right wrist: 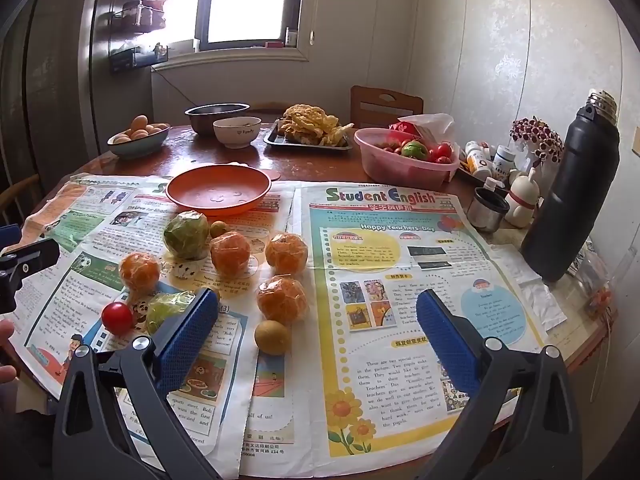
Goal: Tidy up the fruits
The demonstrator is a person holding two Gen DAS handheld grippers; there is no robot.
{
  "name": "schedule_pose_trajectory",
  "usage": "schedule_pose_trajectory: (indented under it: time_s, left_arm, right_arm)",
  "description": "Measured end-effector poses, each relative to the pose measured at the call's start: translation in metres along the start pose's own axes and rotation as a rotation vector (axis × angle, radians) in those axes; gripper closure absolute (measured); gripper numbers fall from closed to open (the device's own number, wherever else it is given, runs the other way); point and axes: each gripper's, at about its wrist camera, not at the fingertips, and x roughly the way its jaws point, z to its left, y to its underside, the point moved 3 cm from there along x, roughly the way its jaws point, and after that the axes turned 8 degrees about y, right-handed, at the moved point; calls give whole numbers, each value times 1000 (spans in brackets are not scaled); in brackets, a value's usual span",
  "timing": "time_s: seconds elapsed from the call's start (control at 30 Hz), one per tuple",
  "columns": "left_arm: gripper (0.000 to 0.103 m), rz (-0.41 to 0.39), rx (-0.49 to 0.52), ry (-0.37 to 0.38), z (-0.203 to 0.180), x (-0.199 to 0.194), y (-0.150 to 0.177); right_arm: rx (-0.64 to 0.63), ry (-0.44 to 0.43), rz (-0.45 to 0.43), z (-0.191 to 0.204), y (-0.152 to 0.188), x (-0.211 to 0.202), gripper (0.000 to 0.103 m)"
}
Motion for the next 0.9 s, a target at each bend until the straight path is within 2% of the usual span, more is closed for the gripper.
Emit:
schedule_pose_trajectory:
  time_s: [0.13,0.37,0.6,0.9]
  left_arm:
    - [9,6,3,11,0,1,0]
    - [9,13,8,86,-2,6,3]
    - [9,10,68,127,-15,7,7]
    - [9,15,98,168,-19,9,10]
  right_arm:
    - [5,1,0,-1,0,3,4]
    - [-4,4,9,-4,4,5,4]
    - [-14,0,15,-4,9,9,4]
    - [-27,-11,25,-2,13,12,4]
